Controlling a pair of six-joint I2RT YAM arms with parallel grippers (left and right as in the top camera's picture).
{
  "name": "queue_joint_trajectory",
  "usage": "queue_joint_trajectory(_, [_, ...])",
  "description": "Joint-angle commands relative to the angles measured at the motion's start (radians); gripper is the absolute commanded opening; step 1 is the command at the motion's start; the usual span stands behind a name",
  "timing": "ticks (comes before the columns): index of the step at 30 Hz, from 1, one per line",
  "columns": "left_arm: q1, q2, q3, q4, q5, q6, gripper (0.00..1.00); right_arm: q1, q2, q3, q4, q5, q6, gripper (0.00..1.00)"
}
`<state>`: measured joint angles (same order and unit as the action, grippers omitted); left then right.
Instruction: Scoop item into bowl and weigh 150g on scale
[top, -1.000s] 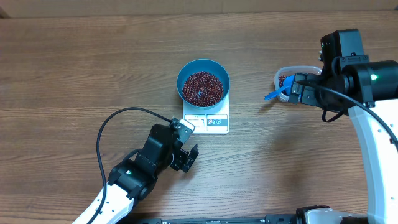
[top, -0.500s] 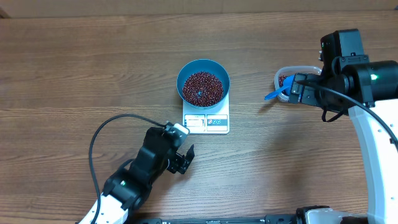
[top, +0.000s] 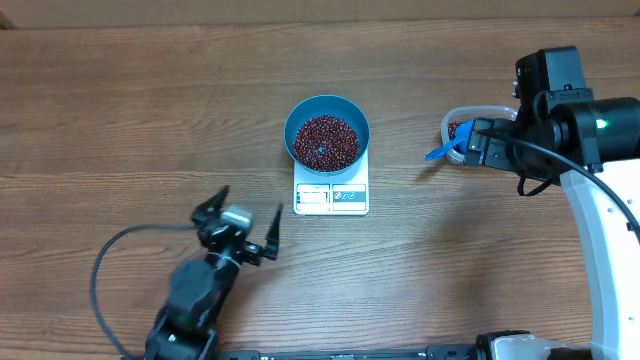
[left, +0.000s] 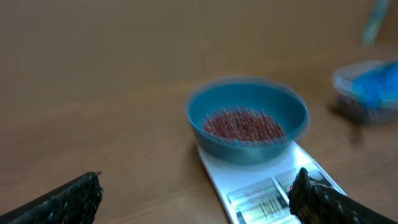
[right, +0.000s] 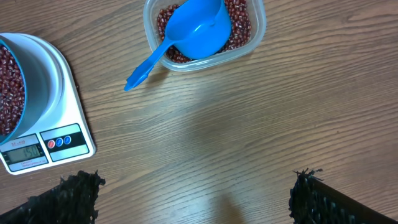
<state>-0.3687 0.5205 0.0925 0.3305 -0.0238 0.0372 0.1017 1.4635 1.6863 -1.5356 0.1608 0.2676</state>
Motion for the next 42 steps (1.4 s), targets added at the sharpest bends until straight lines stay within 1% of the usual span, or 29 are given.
queue_joint_trajectory(1, [0.070, -0.089, -0.071, 0.084, 0.032, 0.019, 1.00, 0.002, 0.001, -0.004, 0.005, -0.005, -0.014, 1.00])
queue_joint_trajectory(2, [0.088, -0.113, -0.086, 0.111, 0.036, 0.020, 0.99, 0.002, 0.001, -0.004, 0.005, -0.005, -0.014, 1.00])
queue_joint_trajectory(8, [0.188, -0.239, -0.088, 0.114, 0.047, 0.019, 0.99, 0.002, 0.001, -0.004, 0.005, -0.005, -0.014, 1.00])
queue_joint_trajectory(13, [0.252, -0.325, -0.088, 0.077, 0.051, 0.014, 1.00, 0.002, 0.001, -0.004, 0.005, -0.005, -0.014, 1.00])
queue_joint_trajectory(15, [0.267, -0.355, -0.088, 0.031, 0.051, 0.007, 1.00, 0.002, 0.001, -0.004, 0.005, -0.005, -0.014, 1.00])
queue_joint_trajectory(18, [0.285, -0.407, -0.088, -0.077, 0.049, -0.022, 0.99, 0.002, 0.001, -0.004, 0.005, -0.005, -0.014, 1.00])
queue_joint_trajectory(23, [0.315, -0.517, -0.088, -0.303, -0.003, -0.139, 1.00, 0.002, 0.001, -0.004, 0.005, -0.005, -0.014, 1.00])
queue_joint_trajectory(26, [0.328, -0.518, -0.088, -0.360, -0.042, -0.200, 0.99, 0.002, 0.001, -0.004, 0.005, -0.005, -0.014, 1.00])
queue_joint_trajectory(28, [0.335, -0.518, -0.088, -0.401, -0.047, -0.210, 1.00, 0.002, 0.001, -0.004, 0.005, -0.005, -0.014, 1.00])
queue_joint_trajectory(32, [0.337, -0.518, -0.088, -0.404, -0.047, -0.193, 0.99, 0.002, 0.001, -0.004, 0.005, -0.005, -0.014, 1.00])
queue_joint_trajectory(42, [0.336, -0.518, -0.088, -0.404, -0.035, -0.195, 0.99, 0.002, 0.001, -0.004, 0.005, -0.005, -0.014, 1.00])
